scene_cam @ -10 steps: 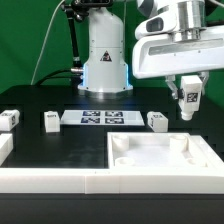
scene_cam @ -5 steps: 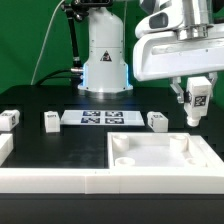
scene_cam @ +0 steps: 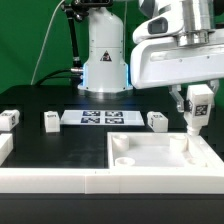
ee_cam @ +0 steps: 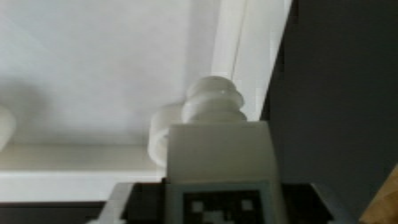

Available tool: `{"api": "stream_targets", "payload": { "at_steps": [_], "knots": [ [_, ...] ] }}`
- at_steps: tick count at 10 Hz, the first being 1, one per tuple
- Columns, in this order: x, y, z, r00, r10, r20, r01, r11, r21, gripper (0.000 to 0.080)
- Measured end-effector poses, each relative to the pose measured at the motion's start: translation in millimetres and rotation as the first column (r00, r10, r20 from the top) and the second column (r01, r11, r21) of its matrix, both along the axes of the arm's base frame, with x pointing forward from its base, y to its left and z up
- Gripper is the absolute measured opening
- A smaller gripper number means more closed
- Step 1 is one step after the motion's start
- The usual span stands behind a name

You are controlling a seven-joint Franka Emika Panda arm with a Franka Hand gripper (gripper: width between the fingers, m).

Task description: Assemble one leg

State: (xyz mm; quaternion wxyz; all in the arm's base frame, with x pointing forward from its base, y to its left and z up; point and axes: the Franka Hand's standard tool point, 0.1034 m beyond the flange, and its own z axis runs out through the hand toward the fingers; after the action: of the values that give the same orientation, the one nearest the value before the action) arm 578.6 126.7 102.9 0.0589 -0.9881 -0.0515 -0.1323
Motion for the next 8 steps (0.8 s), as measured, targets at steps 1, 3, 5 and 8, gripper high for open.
{"api": "stream_targets", "payload": {
  "at_steps": [1, 3, 5, 8],
  "knots": [
    [17.5, -3.8, 4.8, 1.0, 0.012, 0.009, -0.012, 1.0, -0.004, 0.0285],
    [39.0, -12.8, -2.6, 1.0, 0.001, 0.02, -0.001, 1.0, -0.005, 0.0285],
    [44.2, -14.2, -11.6, 1.0, -0.004, 0.02, 0.004, 1.0, -0.006, 0.0285],
    [40.1, -10.4, -19.9, 0.998, -0.011, 0.054, 0.011, 1.0, -0.003, 0.0285]
  ]
}}
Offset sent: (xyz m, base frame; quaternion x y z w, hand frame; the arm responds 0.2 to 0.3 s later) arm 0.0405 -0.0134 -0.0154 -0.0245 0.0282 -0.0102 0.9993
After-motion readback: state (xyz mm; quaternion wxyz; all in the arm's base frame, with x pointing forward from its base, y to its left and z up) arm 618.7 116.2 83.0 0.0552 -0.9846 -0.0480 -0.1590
